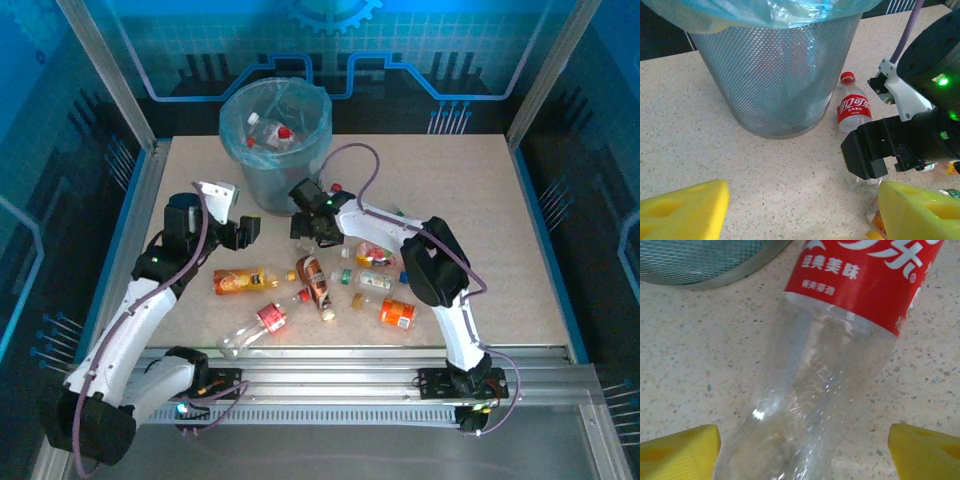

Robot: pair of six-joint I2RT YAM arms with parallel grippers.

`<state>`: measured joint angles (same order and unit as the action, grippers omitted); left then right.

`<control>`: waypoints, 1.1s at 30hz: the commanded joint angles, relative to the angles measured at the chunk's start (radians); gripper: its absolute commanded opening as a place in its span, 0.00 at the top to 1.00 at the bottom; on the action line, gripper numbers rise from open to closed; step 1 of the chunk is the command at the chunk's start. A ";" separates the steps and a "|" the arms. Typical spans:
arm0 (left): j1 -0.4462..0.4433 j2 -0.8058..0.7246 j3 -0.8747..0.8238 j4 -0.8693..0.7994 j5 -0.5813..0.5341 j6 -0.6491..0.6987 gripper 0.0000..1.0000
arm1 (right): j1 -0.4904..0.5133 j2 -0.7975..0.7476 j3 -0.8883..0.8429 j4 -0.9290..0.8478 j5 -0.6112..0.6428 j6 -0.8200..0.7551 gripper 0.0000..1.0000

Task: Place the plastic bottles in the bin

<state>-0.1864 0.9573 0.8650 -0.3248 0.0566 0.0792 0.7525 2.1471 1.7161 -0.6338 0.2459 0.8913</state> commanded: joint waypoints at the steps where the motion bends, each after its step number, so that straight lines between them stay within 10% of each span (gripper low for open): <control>1: 0.022 -0.014 0.045 -0.003 0.021 -0.050 0.21 | -0.022 0.036 0.033 0.023 -0.030 0.062 0.13; 33: 0.074 0.009 0.216 -0.072 -0.009 -0.114 0.22 | -0.108 -0.185 -0.206 0.200 -0.075 0.077 0.54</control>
<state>-0.1261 0.9661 1.0275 -0.3649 0.0673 -0.0032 0.6575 2.0232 1.5345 -0.4664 0.1558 0.9718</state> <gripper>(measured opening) 0.782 0.463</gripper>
